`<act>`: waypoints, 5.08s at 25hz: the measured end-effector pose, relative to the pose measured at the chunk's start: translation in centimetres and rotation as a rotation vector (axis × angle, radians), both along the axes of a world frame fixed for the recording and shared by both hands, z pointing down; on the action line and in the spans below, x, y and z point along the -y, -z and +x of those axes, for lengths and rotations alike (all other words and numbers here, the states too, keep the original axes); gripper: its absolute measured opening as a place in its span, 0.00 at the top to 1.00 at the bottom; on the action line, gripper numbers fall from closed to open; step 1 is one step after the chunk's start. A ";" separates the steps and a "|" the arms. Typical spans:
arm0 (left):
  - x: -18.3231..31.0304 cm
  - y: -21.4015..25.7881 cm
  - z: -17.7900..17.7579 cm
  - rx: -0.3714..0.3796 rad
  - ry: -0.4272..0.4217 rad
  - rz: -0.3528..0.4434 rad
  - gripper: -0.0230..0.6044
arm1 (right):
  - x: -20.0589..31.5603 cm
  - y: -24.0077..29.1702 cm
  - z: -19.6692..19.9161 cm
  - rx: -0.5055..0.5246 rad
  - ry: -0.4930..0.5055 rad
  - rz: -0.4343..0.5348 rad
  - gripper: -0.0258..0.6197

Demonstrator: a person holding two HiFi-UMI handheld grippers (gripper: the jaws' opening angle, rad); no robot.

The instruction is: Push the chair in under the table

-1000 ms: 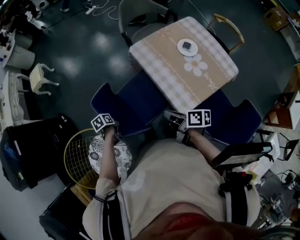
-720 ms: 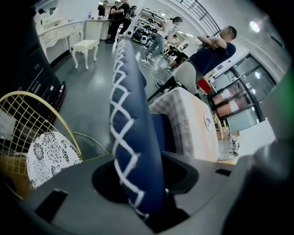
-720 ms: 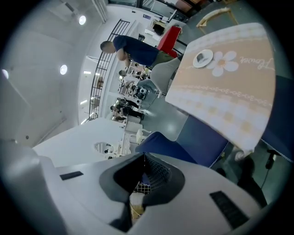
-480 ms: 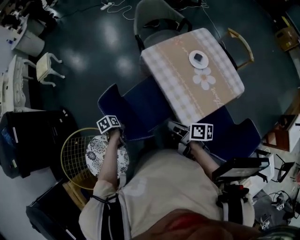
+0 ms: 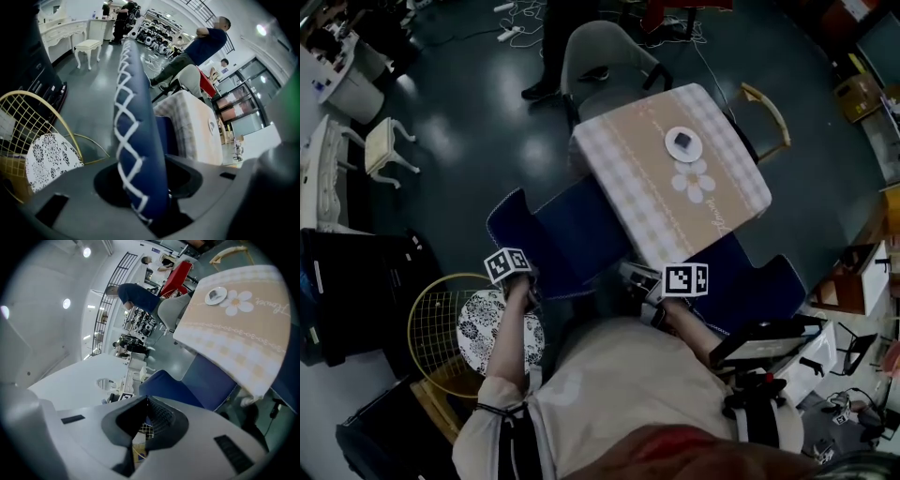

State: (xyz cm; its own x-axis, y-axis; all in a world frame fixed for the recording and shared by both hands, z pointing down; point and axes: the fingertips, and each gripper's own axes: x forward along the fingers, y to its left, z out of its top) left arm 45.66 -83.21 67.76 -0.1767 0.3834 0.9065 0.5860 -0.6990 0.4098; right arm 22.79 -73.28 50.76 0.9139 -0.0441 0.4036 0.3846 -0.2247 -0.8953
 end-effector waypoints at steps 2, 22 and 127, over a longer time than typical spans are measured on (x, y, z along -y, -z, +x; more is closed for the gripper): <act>0.5 -0.1 0.0 0.006 -0.006 -0.007 0.71 | 0.7 -0.2 0.1 0.008 -0.003 -0.006 0.94; -1.2 0.4 0.1 -0.004 0.011 -0.089 0.65 | 2.5 0.8 5.6 -0.023 0.133 -0.032 0.94; 0.6 21.0 -19.6 -0.547 -0.244 -0.503 0.95 | 7.5 9.6 -5.9 -0.391 0.302 -0.246 0.94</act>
